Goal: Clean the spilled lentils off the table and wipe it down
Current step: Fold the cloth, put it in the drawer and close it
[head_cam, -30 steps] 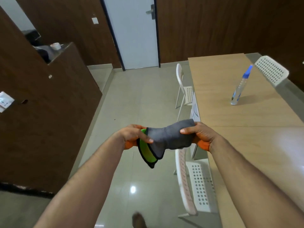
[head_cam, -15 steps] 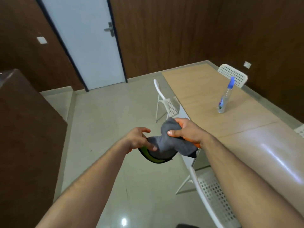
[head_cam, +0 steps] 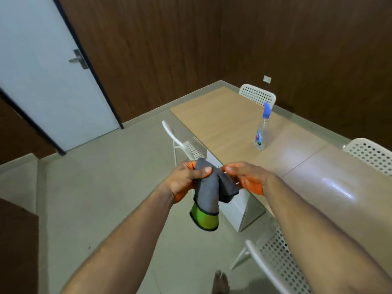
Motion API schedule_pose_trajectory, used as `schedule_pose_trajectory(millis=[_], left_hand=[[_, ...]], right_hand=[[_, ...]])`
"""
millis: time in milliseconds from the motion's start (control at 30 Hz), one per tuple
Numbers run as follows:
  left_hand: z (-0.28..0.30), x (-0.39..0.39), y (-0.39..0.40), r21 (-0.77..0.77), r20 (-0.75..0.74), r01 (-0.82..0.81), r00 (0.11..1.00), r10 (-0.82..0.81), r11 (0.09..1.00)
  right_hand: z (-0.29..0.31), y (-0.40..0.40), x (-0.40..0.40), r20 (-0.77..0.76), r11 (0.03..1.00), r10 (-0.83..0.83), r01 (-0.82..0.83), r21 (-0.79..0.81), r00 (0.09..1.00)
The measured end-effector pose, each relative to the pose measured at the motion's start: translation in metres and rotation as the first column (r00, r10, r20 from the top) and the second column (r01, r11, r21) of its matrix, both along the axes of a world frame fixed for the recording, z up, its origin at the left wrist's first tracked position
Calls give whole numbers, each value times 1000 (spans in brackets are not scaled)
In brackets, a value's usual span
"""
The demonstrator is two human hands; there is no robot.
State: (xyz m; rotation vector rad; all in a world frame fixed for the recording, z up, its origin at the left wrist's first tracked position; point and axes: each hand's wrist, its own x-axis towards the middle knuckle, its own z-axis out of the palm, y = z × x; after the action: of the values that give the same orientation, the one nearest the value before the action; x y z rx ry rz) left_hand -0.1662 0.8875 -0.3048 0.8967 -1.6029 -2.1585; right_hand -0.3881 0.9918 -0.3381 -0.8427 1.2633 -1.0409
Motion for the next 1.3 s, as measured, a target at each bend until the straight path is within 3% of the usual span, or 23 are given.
schedule_pose_trajectory(millis=[133,267,367,567,733,867,967,1067,1133,1233,1300], left_hand=[[11,-42,-39,129,-54,-68,996,76,989],[17,-86,-72,188,-41,-94,994,104,978],[11,-110,-97,133,48,-102,994,97,986],[-18,-133,-155,-158,251,0,967,40,987],[-36,-149,-203,-228,321,134,946,-56,964],[-43,-166,-244,-230,334,283,922,-198,931],[-43,-175,-265,-388,389,405,886,-251,828],[-43,-184,-281,-561,424,489,863,-277,668],[-42,-190,-286,-669,440,522,852,-284,529],[-44,-198,-295,-780,446,519,853,-272,349],[-47,-202,-302,-799,383,482,869,-313,360]], right_hand=[[-53,-16,3,463,979,-163,202,-34,871],[-62,-41,14,686,948,-178,310,-72,705],[-58,-57,5,725,924,-166,362,-122,668],[-57,-79,-45,414,837,-520,542,74,747],[-42,-106,-52,313,670,-732,721,175,605],[-29,-138,-48,81,428,-904,887,171,420],[-25,-154,-48,-92,348,-931,935,63,353],[-18,-161,-40,-223,384,-904,922,-50,365],[-18,-162,-34,-442,426,-830,898,-107,341],[-19,-164,-28,-677,434,-705,883,-176,212],[-18,-161,-32,-727,446,-676,854,-269,124]])
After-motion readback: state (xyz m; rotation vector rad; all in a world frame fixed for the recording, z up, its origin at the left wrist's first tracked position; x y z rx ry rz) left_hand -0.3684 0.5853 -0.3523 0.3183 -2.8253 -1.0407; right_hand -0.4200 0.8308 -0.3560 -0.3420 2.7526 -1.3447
